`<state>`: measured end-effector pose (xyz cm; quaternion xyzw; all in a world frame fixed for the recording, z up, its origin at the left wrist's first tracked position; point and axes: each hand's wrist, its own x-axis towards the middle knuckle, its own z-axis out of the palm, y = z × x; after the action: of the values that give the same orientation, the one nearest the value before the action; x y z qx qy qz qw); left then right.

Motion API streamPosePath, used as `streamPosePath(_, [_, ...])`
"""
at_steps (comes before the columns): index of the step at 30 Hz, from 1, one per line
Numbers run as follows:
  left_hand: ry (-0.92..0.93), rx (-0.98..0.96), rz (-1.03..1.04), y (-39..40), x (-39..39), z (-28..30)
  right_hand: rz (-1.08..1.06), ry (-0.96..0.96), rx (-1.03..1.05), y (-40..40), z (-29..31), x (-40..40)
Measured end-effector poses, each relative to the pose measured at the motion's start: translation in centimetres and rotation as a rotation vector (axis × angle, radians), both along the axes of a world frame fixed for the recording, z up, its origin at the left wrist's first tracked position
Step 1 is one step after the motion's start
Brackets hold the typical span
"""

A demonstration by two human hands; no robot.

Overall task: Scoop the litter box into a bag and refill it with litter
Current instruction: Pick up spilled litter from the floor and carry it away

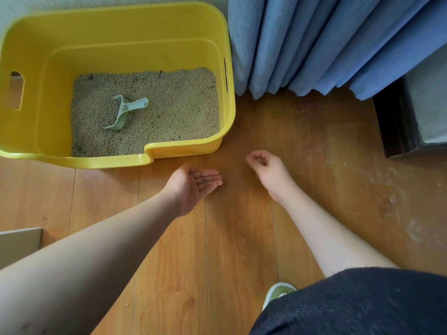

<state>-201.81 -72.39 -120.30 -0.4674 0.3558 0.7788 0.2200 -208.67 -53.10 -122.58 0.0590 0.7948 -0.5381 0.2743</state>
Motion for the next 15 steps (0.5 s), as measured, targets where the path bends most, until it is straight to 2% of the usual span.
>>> streamPosePath(3, [0.002, 0.018, -0.023, 1.0, -0.2, 0.0, -0.355, -0.385, -0.602, 2.4, 1.0, 0.7])
streamPosePath(6, [0.006, 0.035, -0.06, 2.1, -0.6, 0.1, -0.396, -0.52, -0.852, 4.8, 1.0, 1.2])
streamPosePath(9, [0.025, 0.041, -0.093, 3.1, -1.1, 0.3, -0.428, -0.51, -0.911, 6.5, 0.8, 1.6])
streamPosePath(15, [0.039, 0.027, -0.122, 3.7, -1.0, 0.3, -0.464, -0.426, -0.766, 7.8, -0.2, 2.5])
